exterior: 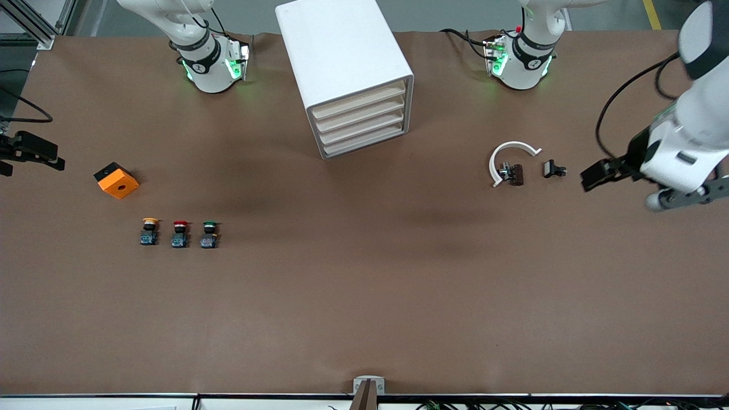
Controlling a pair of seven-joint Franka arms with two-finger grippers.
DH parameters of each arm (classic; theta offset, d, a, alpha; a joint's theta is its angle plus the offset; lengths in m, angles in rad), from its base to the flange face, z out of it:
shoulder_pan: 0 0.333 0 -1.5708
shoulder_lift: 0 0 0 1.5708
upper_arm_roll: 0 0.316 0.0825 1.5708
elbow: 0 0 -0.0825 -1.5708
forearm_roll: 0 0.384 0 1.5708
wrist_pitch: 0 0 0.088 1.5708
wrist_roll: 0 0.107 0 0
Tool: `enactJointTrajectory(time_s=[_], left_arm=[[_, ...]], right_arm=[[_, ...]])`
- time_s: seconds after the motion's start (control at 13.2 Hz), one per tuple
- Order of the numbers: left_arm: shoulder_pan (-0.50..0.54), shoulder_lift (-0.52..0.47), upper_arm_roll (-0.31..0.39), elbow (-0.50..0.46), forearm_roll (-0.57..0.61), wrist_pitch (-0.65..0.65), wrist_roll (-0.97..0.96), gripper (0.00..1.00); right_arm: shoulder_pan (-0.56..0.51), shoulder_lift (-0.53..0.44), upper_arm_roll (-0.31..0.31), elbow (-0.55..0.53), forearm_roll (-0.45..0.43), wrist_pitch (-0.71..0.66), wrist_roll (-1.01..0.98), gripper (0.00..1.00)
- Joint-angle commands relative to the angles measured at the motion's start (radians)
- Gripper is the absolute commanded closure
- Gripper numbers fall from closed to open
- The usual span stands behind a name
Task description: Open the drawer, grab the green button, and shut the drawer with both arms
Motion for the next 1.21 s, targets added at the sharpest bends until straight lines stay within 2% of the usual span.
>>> enactJointTrajectory(time_s=[0.0,0.15,0.45,0.53,0.76,1.14], left_arm=[[0.057,-0.068,-0.012,-0.016,0.001,-0.042,0.11,0.0],[0.051,-0.128,0.02,-0.051,-0.02,-0.059,0.188,0.0],[0.034,-0.299,0.04,-0.208,-0.045,-0.062,0.204,0.0],[0.006,-0.316,0.047,-0.226,-0.045,-0.062,0.201,0.0],[-0.107,-0.33,0.155,-0.254,-0.046,-0.062,0.189,0.0],[-0.101,-0.329,0.153,-0.262,-0.058,-0.064,0.192,0.0]], right_arm=[[0.02,-0.019,0.012,-0.011,-0.007,0.001,0.091,0.0],[0.029,-0.016,0.014,-0.011,-0.004,0.002,0.106,0.0],[0.037,-0.01,0.011,-0.004,-0.006,0.006,0.109,0.0],[0.037,-0.01,0.011,-0.004,-0.006,0.006,0.109,0.0],[0.038,-0.01,0.011,-0.005,-0.004,0.004,0.109,0.0],[0.037,-0.01,0.009,-0.005,-0.006,0.006,0.107,0.0]])
